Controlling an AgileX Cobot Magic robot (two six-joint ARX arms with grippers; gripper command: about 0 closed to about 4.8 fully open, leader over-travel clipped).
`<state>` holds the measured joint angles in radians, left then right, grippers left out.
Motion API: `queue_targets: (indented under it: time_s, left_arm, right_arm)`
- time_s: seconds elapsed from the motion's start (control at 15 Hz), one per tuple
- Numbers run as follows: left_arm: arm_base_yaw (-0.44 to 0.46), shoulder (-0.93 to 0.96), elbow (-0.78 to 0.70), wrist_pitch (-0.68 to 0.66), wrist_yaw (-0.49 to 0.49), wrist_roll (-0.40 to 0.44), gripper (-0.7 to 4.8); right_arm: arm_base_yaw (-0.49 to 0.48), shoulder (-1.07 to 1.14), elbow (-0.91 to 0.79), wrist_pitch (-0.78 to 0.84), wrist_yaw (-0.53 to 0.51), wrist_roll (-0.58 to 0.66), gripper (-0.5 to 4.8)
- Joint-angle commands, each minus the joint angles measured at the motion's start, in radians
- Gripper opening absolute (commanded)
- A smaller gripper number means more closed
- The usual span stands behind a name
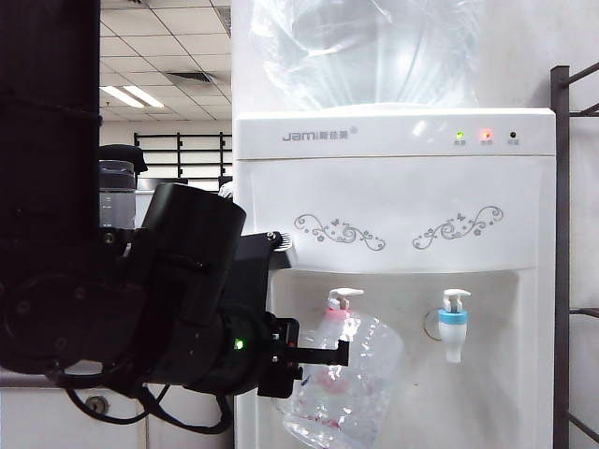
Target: Pick up the plastic mug from the left desk, go to the hot water outlet of the water dispenser, press the vertical switch to get some water, then put the mug back on the desk.
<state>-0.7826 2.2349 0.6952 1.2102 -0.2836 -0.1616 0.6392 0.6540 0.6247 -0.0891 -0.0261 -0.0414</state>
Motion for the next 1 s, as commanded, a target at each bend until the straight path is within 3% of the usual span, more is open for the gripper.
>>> queue_targets:
  time_s: [0.07,0.53,1.0]
  left_arm:
    - [-0.002,-0.014,0.013,0.103,0.014,-0.011,-0.05]
    - [-0.002,-0.014,0.013,0.086,0.024,-0.006,-0.05]
    - [-0.002,-0.014,0.013,0.233,0.014,0.087,-0.05]
  right_arm:
    - [0.0,-0.002,0.002,0.011,0.001,0.005,-0.05]
    - [0.0,-0.002,0.002,0.011,0.002,0.005,-0.05]
    - [0.0,-0.002,0.002,0.011,0.002,0.005,-0.05]
